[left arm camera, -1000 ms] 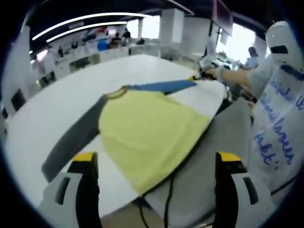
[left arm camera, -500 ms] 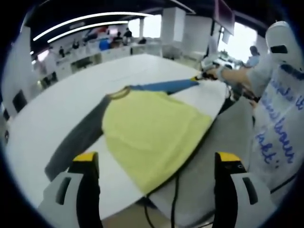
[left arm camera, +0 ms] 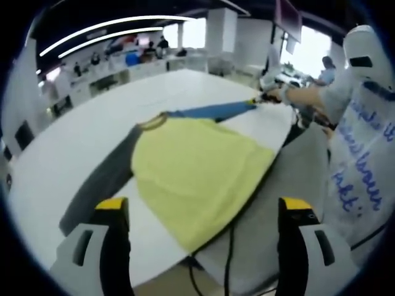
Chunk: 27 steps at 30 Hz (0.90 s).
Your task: Fold the garment on the visible template until the final outline fits inside the template.
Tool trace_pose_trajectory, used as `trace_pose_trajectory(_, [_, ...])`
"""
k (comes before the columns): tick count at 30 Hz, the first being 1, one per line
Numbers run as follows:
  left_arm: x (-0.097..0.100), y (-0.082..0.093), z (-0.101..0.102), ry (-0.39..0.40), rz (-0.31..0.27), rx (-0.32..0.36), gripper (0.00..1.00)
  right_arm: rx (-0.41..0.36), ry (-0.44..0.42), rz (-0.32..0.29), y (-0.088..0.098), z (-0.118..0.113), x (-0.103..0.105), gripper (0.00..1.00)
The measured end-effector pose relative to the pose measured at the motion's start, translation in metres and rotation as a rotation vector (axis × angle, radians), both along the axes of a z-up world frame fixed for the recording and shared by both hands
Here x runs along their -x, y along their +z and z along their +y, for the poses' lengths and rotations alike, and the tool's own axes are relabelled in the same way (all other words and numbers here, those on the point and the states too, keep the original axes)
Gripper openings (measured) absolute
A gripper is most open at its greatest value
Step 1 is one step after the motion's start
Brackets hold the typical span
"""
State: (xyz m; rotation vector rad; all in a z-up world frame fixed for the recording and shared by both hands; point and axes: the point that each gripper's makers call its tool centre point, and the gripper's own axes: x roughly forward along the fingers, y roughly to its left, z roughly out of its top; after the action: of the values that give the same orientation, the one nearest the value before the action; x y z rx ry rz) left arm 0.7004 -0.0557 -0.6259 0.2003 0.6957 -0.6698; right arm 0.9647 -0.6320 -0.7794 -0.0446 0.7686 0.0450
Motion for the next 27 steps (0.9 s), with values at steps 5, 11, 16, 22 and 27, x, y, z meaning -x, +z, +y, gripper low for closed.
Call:
trace_pose_trajectory(5, [0.0007,-0.0017,0.0015,0.001,0.002,-0.006,0.95,0.002,-0.01,-0.022,-0.0012,-0.0009,-0.0023,0.29])
trace_pose_trajectory(11, [-0.0003,-0.0018,0.0008,0.002,0.002,-0.004,0.96,0.0,-0.013,-0.048,0.0001,-0.001,-0.003,0.27])
trace_pose_trajectory(16, [-0.0009,-0.0015,-0.0023,-0.007,-0.002,0.001,0.95,0.002,0.007,-0.069,0.0012,0.0071,-0.0023,0.15])
trace_pose_trajectory(22, [0.0006,-0.0017,-0.0005,0.0,-0.004,0.003,0.95,-0.015,-0.003,-0.076,0.0018,0.0075,-0.0009,0.13])
trace_pose_trajectory(27, [0.0012,-0.0013,0.0031,0.018,-0.01,-0.001,0.95,-0.018,-0.01,-0.074,0.0004,0.0055,-0.0016,0.1])
